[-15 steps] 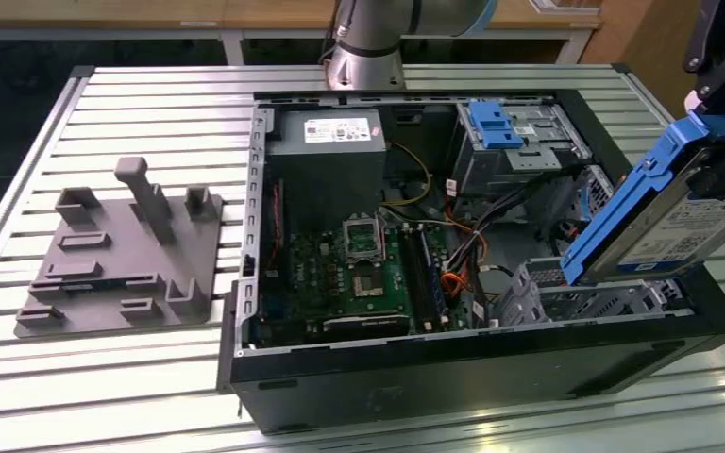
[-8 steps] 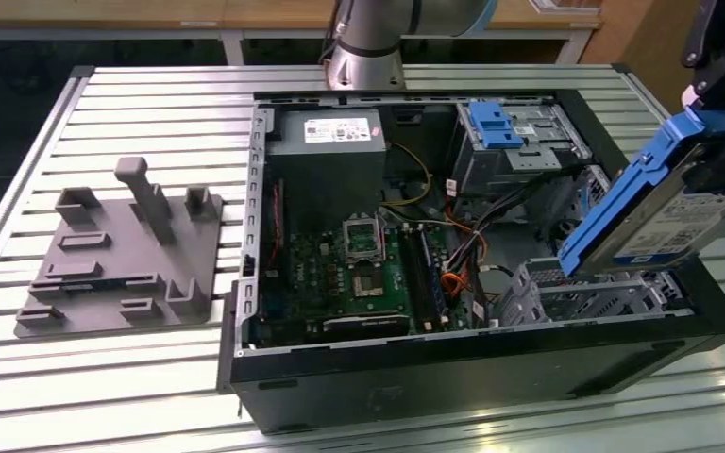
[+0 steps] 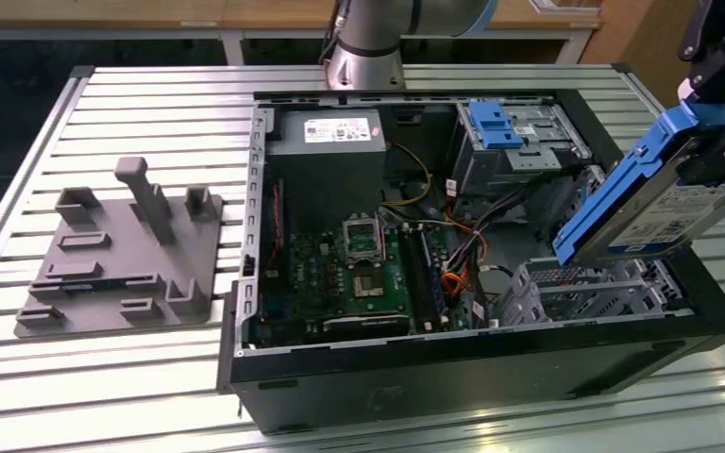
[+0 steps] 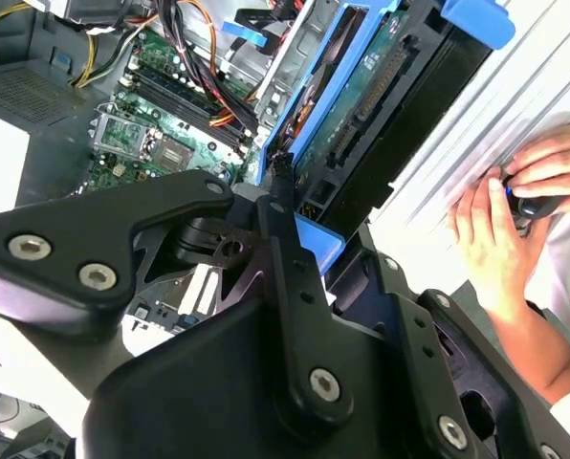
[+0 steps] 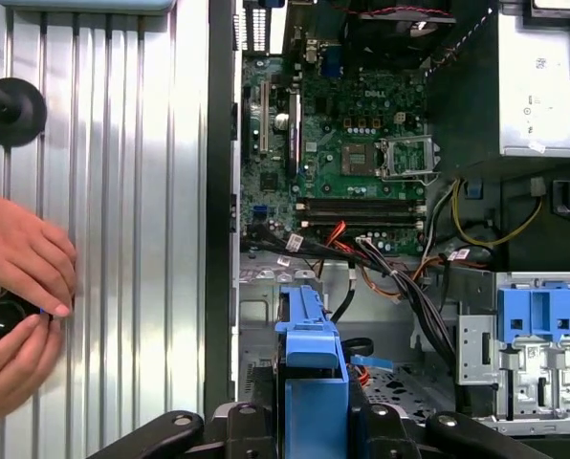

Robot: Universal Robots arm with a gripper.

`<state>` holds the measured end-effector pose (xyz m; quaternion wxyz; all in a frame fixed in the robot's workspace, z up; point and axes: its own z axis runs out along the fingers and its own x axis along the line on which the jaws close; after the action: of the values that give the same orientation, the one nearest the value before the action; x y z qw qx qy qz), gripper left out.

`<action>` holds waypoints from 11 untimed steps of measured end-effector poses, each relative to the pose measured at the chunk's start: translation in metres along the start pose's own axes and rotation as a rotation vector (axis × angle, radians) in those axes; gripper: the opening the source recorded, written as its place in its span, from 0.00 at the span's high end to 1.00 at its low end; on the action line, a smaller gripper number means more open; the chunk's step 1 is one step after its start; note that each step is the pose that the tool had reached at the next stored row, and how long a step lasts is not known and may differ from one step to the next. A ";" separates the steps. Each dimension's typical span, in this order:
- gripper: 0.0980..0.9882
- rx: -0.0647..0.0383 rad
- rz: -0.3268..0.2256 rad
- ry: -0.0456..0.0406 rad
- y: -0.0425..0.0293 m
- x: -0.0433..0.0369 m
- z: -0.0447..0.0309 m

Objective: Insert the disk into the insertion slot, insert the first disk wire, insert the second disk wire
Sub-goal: 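Insert the disk into the insertion slot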

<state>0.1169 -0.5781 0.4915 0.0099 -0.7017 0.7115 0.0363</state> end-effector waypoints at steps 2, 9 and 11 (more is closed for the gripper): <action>0.70 0.000 0.000 0.0000 0.0000 0.0000 0.0000; 0.70 0.000 0.000 -0.0032 0.0000 -0.0001 0.0003; 0.70 0.000 0.000 -0.0033 0.0000 -0.0004 0.0005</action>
<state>0.1169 -0.5777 0.4910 0.0111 -0.7016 0.7115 0.0374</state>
